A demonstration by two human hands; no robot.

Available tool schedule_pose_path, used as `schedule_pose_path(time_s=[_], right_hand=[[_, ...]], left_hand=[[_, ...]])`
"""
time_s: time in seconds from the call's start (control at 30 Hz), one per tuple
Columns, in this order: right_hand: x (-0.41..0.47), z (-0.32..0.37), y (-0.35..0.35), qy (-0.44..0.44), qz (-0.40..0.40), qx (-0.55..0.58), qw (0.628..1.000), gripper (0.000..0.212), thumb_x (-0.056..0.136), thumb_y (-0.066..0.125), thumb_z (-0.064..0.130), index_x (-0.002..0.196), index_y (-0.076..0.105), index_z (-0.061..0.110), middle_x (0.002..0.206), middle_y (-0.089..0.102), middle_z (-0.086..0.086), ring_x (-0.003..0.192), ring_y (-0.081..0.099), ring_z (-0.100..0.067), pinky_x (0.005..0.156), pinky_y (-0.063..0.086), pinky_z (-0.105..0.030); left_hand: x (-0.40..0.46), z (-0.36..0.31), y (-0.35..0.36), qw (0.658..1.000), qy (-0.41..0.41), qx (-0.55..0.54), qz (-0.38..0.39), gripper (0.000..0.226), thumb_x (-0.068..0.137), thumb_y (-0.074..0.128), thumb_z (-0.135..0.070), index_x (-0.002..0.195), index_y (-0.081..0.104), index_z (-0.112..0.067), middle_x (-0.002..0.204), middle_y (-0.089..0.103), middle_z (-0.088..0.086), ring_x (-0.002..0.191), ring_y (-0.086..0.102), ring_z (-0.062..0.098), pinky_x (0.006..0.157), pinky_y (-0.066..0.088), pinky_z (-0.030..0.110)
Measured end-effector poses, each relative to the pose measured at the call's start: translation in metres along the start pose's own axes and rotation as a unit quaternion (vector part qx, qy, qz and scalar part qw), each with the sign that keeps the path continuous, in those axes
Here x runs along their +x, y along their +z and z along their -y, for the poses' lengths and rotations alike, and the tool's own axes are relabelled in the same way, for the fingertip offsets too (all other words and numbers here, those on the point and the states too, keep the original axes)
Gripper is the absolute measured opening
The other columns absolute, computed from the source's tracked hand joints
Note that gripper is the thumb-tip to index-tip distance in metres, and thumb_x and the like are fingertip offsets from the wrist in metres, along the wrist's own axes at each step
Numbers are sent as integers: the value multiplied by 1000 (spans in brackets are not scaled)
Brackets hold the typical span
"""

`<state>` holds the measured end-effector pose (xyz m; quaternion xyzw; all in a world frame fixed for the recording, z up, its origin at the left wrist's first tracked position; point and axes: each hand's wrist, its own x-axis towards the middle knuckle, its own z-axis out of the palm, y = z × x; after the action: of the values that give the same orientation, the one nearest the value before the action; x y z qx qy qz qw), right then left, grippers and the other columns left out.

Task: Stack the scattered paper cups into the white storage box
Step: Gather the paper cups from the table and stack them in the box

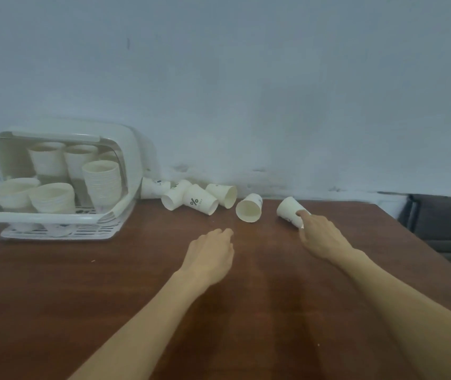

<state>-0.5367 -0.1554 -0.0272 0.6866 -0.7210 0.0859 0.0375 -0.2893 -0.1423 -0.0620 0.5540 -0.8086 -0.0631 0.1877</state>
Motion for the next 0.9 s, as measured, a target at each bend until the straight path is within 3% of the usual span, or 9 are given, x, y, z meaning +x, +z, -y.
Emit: schedule_pose_path(time_s=[0.27,0.53,0.63,0.77,0.9], right_hand=[[67,-15,4,-21,36,-56,998,51,92,46,16,141,37,18,128,54,-15,110,53,-40,81,44,-42],[131,-14,12,-55,122,-168,977,48,91,42,9,136,36,23,113,53,-12,100,56,-34,69,43,-37],[144,-9,17,-60,150,-201,966,52,93,40,10,142,31,25,117,52,-12,103,56,-33,72,44,-37],[151,-5,18,-50,163,-236,957,38,95,40,11,132,43,17,128,49,-10,112,54,-31,77,44,-36],[149,-9,15,-53,161,-242,955,30,94,40,9,123,47,13,123,50,-11,107,54,-31,72,40,-34]], left_hand=[[42,-17,20,1000,4,-22,3,29,99,37,-28,122,52,-19,113,59,3,103,58,31,83,48,43],[73,-19,43,999,5,-39,9,30,99,39,-28,125,52,-19,113,61,4,103,59,30,83,49,44],[79,-18,50,999,6,-33,20,29,99,39,-28,123,52,-18,113,62,5,101,60,31,82,49,44],[89,-16,55,999,2,-30,28,29,99,39,-27,123,53,-18,115,63,6,102,59,33,82,49,43],[98,-21,57,998,-15,-43,34,29,98,39,-27,120,54,-16,113,63,10,101,59,35,82,48,42]])
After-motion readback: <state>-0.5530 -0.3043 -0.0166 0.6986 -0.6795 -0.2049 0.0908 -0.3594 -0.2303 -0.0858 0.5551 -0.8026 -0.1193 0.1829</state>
